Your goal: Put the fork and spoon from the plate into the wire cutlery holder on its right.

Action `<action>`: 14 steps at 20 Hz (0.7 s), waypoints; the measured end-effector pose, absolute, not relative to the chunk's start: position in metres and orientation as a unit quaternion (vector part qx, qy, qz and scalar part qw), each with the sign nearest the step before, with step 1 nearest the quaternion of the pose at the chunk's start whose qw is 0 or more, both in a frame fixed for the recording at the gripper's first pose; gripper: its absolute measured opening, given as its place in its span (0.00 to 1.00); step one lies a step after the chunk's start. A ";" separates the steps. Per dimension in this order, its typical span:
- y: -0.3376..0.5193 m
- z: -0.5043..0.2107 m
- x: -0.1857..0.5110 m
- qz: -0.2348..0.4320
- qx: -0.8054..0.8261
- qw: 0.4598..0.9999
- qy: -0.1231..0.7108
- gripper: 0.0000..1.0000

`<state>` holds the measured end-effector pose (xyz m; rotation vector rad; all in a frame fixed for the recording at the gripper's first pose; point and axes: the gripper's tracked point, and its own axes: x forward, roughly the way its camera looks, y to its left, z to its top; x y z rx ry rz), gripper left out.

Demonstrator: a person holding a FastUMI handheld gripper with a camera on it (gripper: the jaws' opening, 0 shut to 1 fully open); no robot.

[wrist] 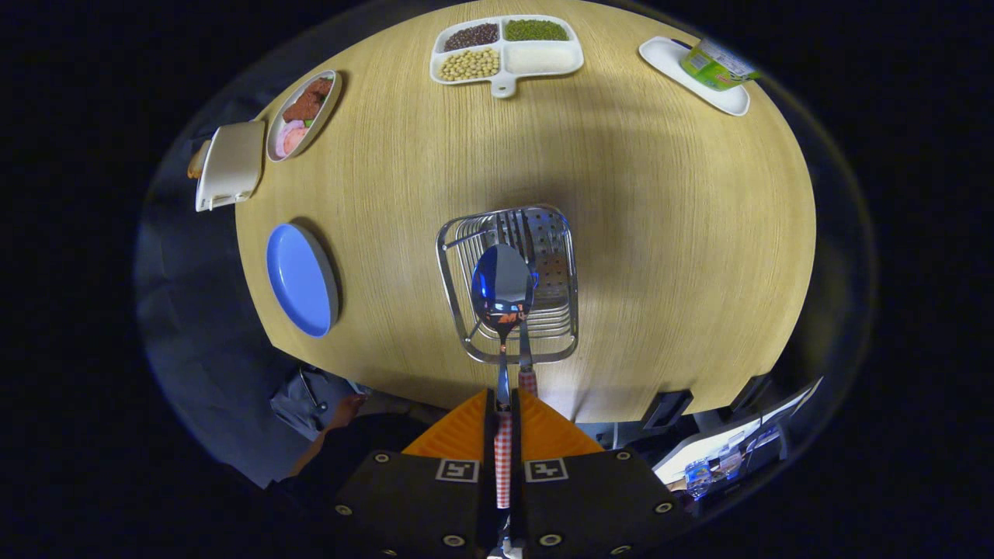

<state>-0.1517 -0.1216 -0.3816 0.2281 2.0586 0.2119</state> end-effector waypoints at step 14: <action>-0.117 -0.383 -0.137 0.108 0.067 0.421 0.898 0.06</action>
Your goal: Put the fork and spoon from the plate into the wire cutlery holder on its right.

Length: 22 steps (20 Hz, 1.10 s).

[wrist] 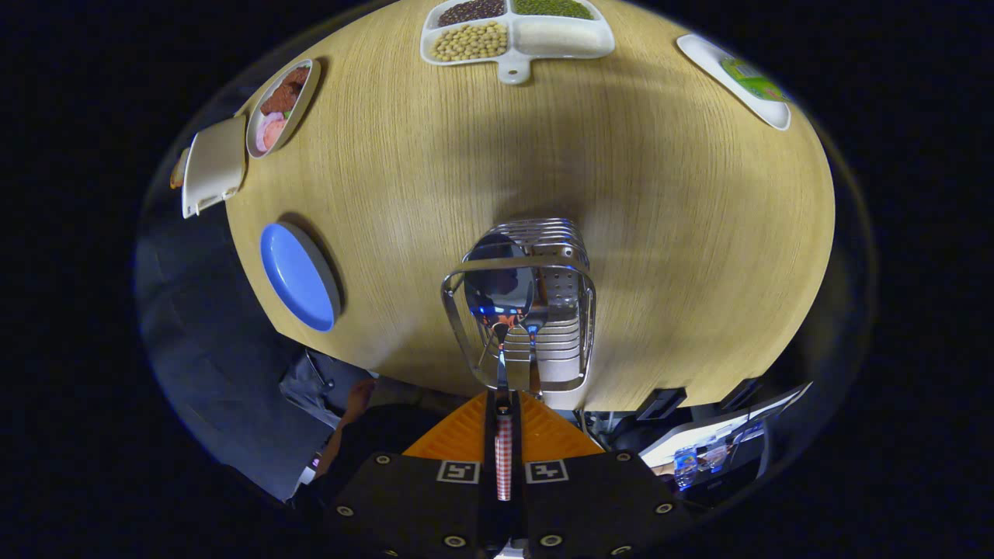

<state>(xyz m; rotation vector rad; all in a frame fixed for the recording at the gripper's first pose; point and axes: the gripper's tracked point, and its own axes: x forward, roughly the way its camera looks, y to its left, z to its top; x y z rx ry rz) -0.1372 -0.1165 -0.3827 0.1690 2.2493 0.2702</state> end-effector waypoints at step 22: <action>-0.089 -0.345 -0.087 0.137 0.134 0.499 0.845 0.36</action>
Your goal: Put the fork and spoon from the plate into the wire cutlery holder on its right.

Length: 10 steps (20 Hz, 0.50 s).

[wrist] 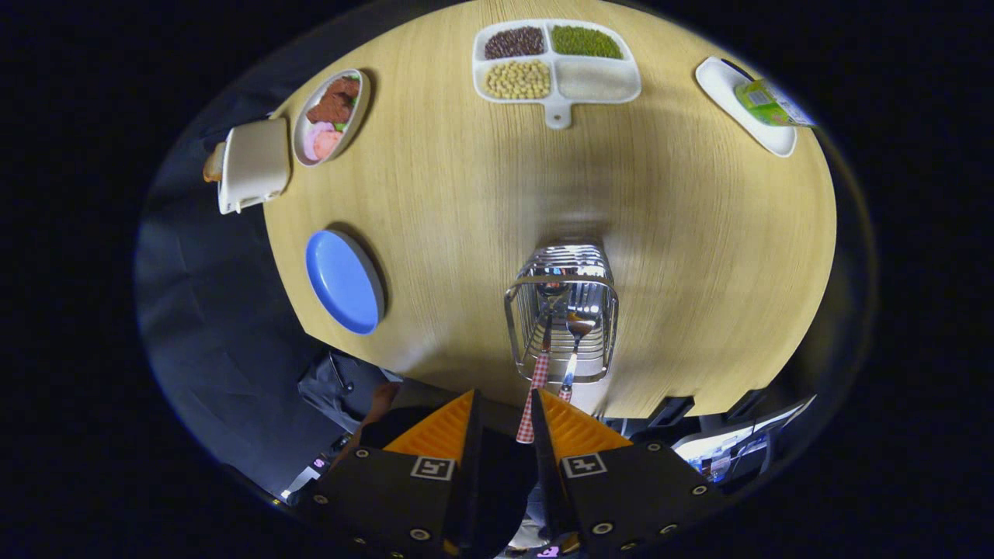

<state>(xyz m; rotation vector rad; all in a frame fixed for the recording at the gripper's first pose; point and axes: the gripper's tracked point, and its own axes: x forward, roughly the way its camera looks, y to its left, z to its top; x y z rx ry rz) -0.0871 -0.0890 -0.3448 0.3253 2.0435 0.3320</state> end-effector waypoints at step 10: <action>-0.104 -0.298 -0.048 0.100 0.159 0.730 0.657 0.91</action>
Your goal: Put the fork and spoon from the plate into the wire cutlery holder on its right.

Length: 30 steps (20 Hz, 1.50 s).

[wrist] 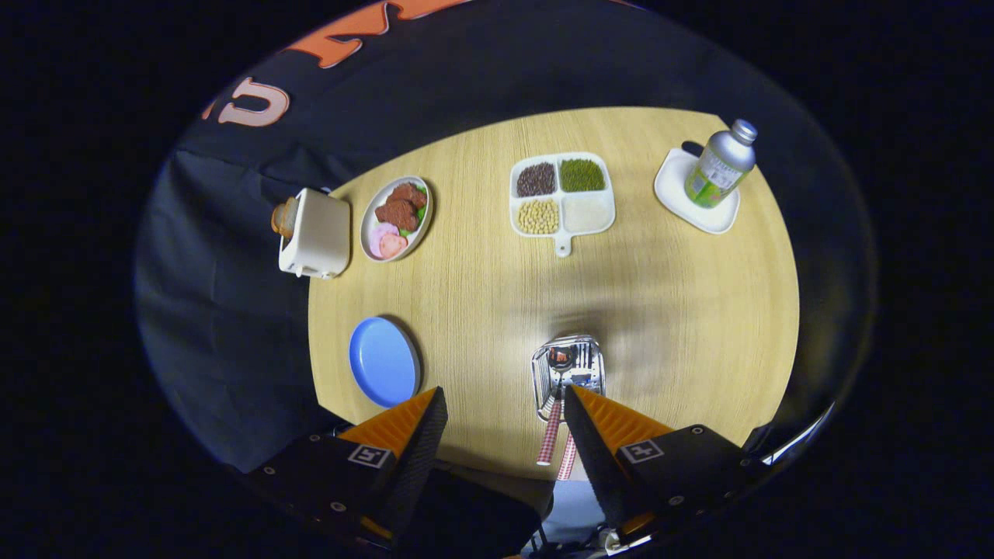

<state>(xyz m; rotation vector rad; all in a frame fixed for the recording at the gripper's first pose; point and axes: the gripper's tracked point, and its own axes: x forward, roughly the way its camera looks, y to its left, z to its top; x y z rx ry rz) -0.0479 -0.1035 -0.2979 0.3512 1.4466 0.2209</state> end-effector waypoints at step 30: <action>-0.106 -0.067 0.002 -0.022 0.002 1.000 -0.021 0.98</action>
